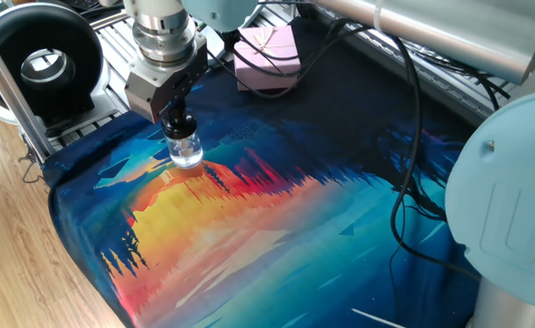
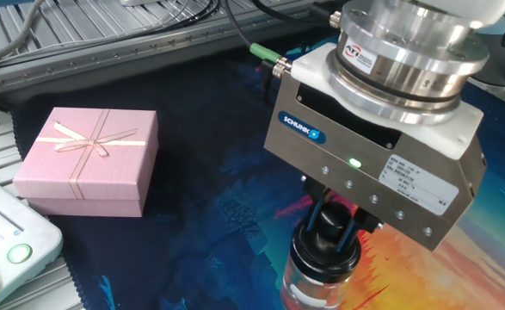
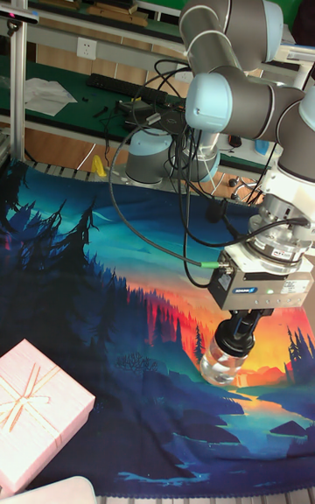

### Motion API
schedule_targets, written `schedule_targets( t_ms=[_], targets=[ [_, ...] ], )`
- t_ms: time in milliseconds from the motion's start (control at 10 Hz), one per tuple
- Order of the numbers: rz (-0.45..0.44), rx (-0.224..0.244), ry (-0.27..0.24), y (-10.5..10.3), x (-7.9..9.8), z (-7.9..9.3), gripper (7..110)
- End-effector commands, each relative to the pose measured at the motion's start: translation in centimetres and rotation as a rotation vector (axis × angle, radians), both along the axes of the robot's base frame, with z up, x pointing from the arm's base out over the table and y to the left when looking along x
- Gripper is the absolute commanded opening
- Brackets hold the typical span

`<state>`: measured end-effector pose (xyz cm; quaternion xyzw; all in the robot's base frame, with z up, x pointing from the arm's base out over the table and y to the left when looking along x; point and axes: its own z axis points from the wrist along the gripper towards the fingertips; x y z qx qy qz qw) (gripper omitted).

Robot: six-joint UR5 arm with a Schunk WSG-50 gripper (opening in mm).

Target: Screw the lid onto the jar

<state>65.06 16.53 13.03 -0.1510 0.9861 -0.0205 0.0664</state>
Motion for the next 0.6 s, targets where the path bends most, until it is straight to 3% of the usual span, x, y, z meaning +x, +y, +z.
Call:
schedule_targets(
  t_ms=[0, 500],
  targets=[
    [-0.006, 0.013, -0.002, 0.18, 0.14, -0.15, 22],
    [-0.007, 0.016, -0.011, 0.28, 0.45, -0.9, 22]
  ],
)
